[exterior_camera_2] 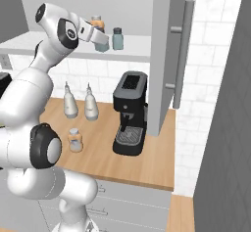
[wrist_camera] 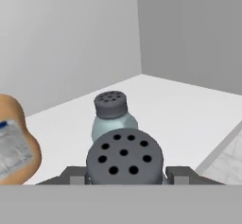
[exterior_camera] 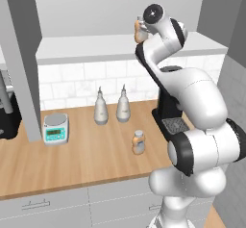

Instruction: Put the shaker and condiment bottle from the counter next to their counterparts in the cabinet.

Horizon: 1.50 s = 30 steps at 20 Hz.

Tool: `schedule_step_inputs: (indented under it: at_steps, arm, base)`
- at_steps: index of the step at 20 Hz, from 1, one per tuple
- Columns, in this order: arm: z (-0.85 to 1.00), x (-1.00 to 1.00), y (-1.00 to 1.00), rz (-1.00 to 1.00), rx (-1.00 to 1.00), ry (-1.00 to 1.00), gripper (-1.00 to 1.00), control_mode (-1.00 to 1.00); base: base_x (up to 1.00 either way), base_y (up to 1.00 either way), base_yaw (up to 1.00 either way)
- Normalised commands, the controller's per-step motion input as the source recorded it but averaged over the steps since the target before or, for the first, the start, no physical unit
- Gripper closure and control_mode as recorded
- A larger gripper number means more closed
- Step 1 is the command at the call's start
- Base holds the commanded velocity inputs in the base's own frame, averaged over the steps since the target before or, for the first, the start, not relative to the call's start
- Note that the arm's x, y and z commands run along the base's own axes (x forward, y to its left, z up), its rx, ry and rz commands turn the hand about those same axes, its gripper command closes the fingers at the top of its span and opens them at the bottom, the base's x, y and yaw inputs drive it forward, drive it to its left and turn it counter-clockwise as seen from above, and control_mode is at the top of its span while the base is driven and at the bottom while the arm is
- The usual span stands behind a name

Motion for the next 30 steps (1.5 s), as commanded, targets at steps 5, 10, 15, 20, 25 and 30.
schedule_step_inputs:
  at_steps: [5, 10, 15, 20, 25, 30]
  arm:
    - [-0.02, 0.10, 0.00, 0.01, 0.00, 0.00, 1.00, -1.00]
    - [0.00, 0.17, 0.00, 0.01, 0.00, 0.00, 1.00, -1.00]
    - [0.00, 0.14, 0.00, 0.02, 0.00, 0.00, 1.00, -1.00]
    - [0.00, 0.10, 0.00, 0.01, 0.00, 0.00, 1.00, -1.00]
    - [0.00, 0.06, 0.00, 0.01, 0.00, 0.00, -1.00, -1.00]
    - [0.00, 0.00, 0.00, 0.02, 0.00, 0.00, -1.00, -1.00]
  base:
    - [0.00, 0.00, 0.00]
    - [0.00, 0.00, 0.00]
    - [0.00, 0.00, 0.00]
    - [0.00, 0.00, 0.00]
    - [0.00, 0.00, 0.00]
    - [0.00, 0.00, 0.00]
